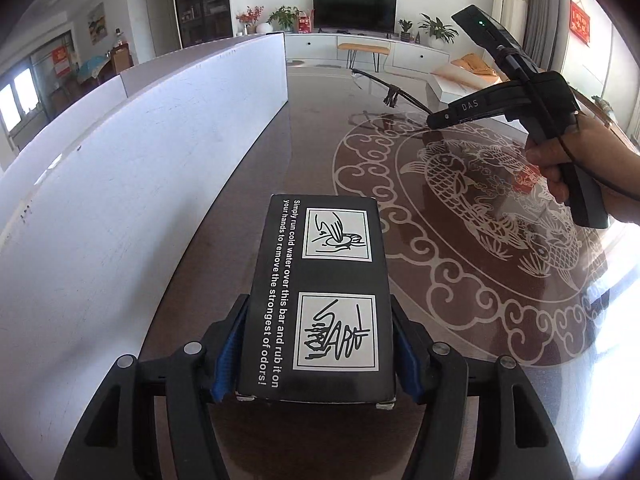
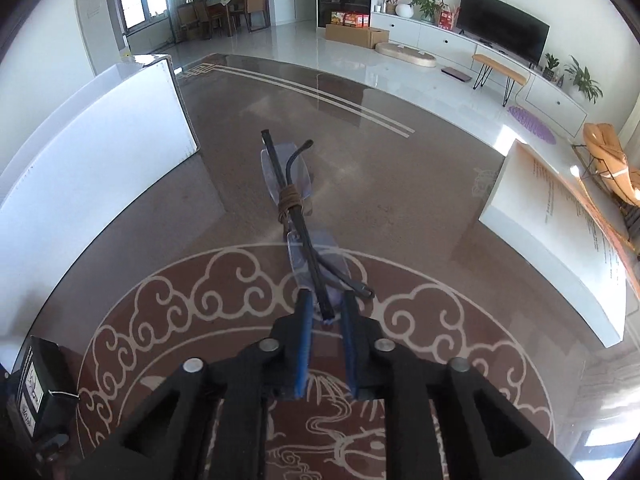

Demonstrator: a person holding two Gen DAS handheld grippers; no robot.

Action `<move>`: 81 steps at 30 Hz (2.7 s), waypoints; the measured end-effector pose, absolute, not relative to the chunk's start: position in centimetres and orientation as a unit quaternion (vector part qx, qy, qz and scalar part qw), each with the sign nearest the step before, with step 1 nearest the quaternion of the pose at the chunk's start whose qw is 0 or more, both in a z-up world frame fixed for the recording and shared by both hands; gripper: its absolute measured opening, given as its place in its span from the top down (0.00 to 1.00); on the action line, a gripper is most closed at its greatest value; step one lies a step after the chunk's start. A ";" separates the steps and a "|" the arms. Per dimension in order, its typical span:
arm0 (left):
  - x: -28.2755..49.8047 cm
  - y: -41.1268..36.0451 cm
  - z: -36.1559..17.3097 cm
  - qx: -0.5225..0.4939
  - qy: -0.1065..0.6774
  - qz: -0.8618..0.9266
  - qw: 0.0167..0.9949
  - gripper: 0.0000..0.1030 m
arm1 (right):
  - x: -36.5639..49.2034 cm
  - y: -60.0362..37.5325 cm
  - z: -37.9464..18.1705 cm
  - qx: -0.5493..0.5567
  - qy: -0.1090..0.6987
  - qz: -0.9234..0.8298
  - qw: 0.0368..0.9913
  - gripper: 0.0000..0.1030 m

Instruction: Organize objects

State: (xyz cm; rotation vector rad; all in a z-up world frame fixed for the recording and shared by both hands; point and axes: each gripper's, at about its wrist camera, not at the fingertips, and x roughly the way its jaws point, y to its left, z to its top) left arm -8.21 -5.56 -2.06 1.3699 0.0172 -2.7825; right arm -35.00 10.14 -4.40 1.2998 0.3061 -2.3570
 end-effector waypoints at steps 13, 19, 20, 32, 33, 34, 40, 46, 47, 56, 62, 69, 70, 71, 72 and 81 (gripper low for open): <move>-8.2 -5.7 -2.1 0.441 0.009 -0.897 0.017 0.39 | -22.2 14.6 -4.1 0.460 0.107 -0.855 0.212 0.61; -8.2 -5.7 -2.1 0.441 0.008 -0.897 0.016 0.39 | -30.0 10.9 -2.2 0.434 0.120 -0.874 0.183 0.22; -8.4 -5.8 -2.1 0.441 0.008 -0.897 0.016 0.39 | -31.6 10.2 -2.4 0.442 0.111 -0.873 0.175 0.23; -8.6 -5.8 -2.0 0.442 0.008 -0.897 0.013 0.39 | -33.9 9.5 -4.2 0.451 0.059 -0.875 0.168 0.94; -8.6 -5.8 -2.0 0.442 0.008 -0.897 0.013 0.39 | -32.6 9.8 -4.1 0.448 0.065 -0.875 0.170 0.94; -8.6 -5.8 -2.0 0.442 0.009 -0.897 0.013 0.39 | -31.1 10.1 -4.1 0.444 0.072 -0.876 0.172 0.94; -8.5 -5.7 -2.0 0.441 0.009 -0.897 0.010 0.39 | -20.8 13.7 -4.2 0.434 0.074 -0.881 0.174 0.94; -8.6 -5.8 -2.0 0.440 0.012 -0.898 0.008 0.39 | -11.7 17.5 -4.0 0.433 0.012 -0.885 0.171 0.94; -8.6 -5.8 -2.0 0.440 0.012 -0.898 0.008 0.39 | -11.0 17.9 -3.9 0.433 0.002 -0.885 0.171 0.94; -8.5 -5.9 -2.0 0.439 0.016 -0.898 0.006 0.39 | -13.0 18.3 -2.1 0.438 0.023 -0.885 0.158 0.94; -7.5 -5.5 -1.8 0.435 0.055 -0.899 -0.026 0.39 | -8.6 17.9 -3.1 0.440 0.016 -0.887 0.141 0.93; -6.1 -2.6 -1.7 0.438 0.040 -0.896 -0.056 0.38 | -4.9 18.3 -3.9 0.426 0.015 -0.898 0.107 0.93; -6.0 -2.2 -1.8 0.439 0.030 -0.896 -0.055 0.34 | -5.0 18.4 -4.1 0.427 0.012 -0.898 0.103 0.93; -6.1 -1.8 -1.8 0.440 0.022 -0.896 -0.057 0.29 | -5.0 18.5 -4.2 0.424 0.010 -0.900 0.099 0.90; -6.2 -1.5 -1.9 0.443 0.013 -0.895 -0.060 0.25 | -5.2 18.6 -4.2 0.424 0.012 -0.901 0.092 0.84; -6.9 0.1 -2.5 0.466 -0.033 -0.882 -0.058 0.00 | -6.7 18.1 -5.0 0.442 0.024 -0.893 0.086 0.12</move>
